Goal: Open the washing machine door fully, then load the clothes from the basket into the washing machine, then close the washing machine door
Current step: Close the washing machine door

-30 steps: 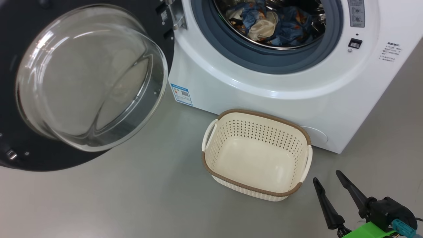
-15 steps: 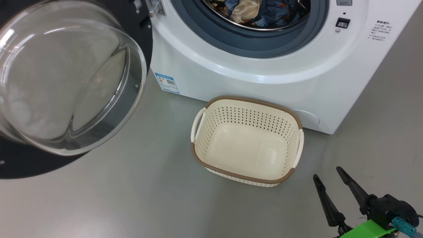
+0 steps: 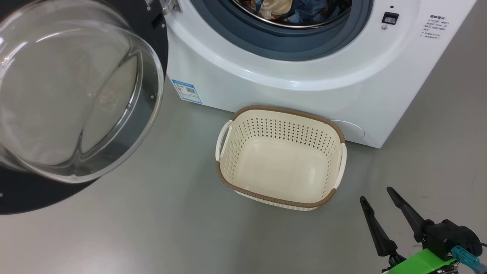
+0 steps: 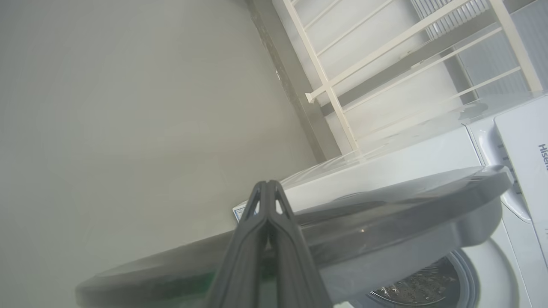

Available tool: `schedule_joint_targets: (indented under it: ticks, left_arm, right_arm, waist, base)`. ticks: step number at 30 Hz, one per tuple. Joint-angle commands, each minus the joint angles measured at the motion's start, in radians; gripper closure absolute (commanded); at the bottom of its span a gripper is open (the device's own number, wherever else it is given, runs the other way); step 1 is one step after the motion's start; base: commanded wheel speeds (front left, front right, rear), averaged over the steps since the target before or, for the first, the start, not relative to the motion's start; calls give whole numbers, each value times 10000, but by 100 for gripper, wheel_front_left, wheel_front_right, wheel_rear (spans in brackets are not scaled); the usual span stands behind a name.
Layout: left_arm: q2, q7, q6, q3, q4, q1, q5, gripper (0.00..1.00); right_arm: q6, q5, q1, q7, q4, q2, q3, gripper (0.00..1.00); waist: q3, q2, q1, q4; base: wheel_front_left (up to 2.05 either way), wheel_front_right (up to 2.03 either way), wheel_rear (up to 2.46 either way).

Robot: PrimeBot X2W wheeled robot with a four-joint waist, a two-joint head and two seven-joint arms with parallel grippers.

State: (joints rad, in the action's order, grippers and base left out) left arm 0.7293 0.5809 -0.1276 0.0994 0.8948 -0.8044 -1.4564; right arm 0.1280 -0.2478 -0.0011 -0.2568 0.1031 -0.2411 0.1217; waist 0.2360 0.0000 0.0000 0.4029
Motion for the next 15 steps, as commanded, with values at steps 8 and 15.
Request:
schedule_joint_targets:
  ticks: [8,15]
  left_arm:
    - [400,1229,-30,-312,-1017,238,-207,100]
    - [386,1496,-30,-568,-1905,715,-195,100]
  right_arm:
    - [27,84,-60,-49,-217,14,128,0]
    - [27,53,-40,-49,-166,128,132,0]
  waist:
    - [-161,0,0,96]
    - [-397,0,0,126]
  base:
    - [0,0,0]
    - [0,0,0]
